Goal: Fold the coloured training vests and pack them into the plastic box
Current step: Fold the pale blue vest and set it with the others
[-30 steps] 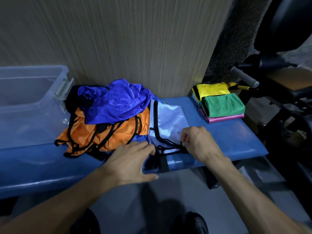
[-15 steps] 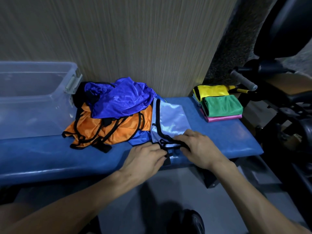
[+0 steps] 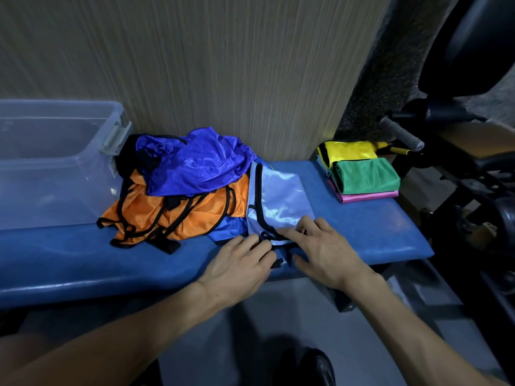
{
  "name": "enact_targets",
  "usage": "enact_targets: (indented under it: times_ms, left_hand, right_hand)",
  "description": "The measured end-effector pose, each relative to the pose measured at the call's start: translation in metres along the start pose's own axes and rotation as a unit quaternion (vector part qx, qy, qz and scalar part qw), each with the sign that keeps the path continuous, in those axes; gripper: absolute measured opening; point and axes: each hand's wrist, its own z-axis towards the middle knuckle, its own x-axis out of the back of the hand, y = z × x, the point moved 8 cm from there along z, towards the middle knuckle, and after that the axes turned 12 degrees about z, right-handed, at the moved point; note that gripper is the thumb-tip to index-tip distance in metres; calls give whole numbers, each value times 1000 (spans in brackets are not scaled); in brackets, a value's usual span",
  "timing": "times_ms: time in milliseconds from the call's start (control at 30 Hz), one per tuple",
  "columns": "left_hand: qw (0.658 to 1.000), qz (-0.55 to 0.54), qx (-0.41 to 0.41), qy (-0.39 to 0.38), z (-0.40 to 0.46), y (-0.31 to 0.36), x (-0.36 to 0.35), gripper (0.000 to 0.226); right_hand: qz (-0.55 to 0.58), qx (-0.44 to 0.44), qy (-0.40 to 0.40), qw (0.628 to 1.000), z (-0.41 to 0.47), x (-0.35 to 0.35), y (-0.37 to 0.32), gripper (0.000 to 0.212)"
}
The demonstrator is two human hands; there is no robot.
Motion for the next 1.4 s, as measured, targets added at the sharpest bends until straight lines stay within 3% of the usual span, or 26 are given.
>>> enact_targets:
  times_ms: [133,233,333,433,533,633,667,733,867,933,1133,1400]
  left_hand:
    - [999,-12,-39,35,9,-5,17,17]
    - [991,-126,-33,-26,17,-19,7,24]
    - [954,-257,84,-127,18,-42,-15,22]
    - [909,-339,210,-118,19,-68,-31,33]
    - [893,-348,262,-114,22,-79,-43,29]
    - [881,-354,297,-100,23,-81,-50,3]
    - [879,-357,303,-88,23,-81,-49,10]
    - [881,-361,299,-64,21,-80,-49,19]
    - [899,-348,265,-33,21,-79,-51,6]
    - [908,-341,241,-31,20,-78,-52,13]
    - [899,-382,120,-176,5,-74,-59,56]
    - [919,-352,126,-129,4,-73,-61,41]
  right_hand:
    - [-20,24,56,998,2,-4,-1,59]
    - [-54,55,101,992,0,-2,-9,59]
    - [-55,84,120,988,-3,-3,-19,65]
    - [-52,88,106,989,-4,-6,-23,76]
    - [-6,98,86,992,-5,-6,-17,79]
    - [97,92,54,990,-4,-6,1,75]
    - [127,91,47,987,-4,-6,7,74]
    - [185,96,43,977,-5,-7,15,69]
    - [264,95,56,958,-6,-7,24,64]
    - [285,95,61,952,-6,-5,26,62]
    - [292,87,74,950,-1,-4,28,61]
    - [259,16,180,949,2,3,24,55]
